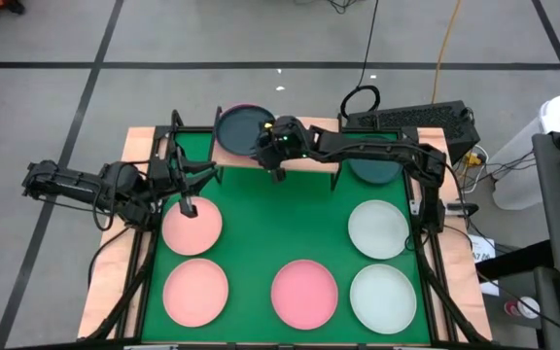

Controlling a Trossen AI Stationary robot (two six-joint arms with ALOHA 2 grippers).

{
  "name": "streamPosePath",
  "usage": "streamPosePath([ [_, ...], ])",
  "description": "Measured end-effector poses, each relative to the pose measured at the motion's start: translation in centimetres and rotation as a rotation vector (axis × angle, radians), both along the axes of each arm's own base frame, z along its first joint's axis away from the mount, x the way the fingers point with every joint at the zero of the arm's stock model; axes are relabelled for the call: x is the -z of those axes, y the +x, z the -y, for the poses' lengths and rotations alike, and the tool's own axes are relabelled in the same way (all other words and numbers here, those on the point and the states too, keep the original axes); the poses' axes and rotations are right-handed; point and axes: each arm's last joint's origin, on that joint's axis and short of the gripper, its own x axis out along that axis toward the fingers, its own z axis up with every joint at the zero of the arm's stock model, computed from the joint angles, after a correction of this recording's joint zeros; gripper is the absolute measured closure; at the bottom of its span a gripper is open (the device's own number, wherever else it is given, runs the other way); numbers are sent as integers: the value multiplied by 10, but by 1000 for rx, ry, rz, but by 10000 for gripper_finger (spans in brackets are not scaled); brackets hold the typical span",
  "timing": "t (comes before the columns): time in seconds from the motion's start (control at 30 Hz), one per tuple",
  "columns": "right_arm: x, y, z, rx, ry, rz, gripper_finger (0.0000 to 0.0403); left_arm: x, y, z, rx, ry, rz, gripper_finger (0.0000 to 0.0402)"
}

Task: Place and stack plates onto a shelf
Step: Stack the bottom light pink plate on top of the black plate on the shelf

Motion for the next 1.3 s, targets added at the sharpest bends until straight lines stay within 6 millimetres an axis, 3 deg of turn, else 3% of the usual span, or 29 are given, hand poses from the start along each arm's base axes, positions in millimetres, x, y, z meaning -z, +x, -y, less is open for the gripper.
streamPosePath([
  [0.17,-5,-1,-9,10,-14,-7,262,0,0,0,1,0,-2,309],
  [0.33,-31,-15,-26,-12,4,13,253,2,0,0,4,-13,-12,309],
  [0.5,-64,-46,-41,-67,120,25,261,5,2,0,-5,-10,-52,309],
  [0.63,-72,-81,-51,-74,185,61,268,12,2,-2,-72,-14,-125,309],
  [1.0,-26,-172,-86,-84,320,402,268,49,14,-1,-133,-94,-425,309],
  [1.17,-6,-201,-103,-142,395,565,268,69,22,3,-136,-172,-559,309],
  [1.3,9,-214,-113,-175,441,579,268,83,27,10,-85,-242,-663,309],
])
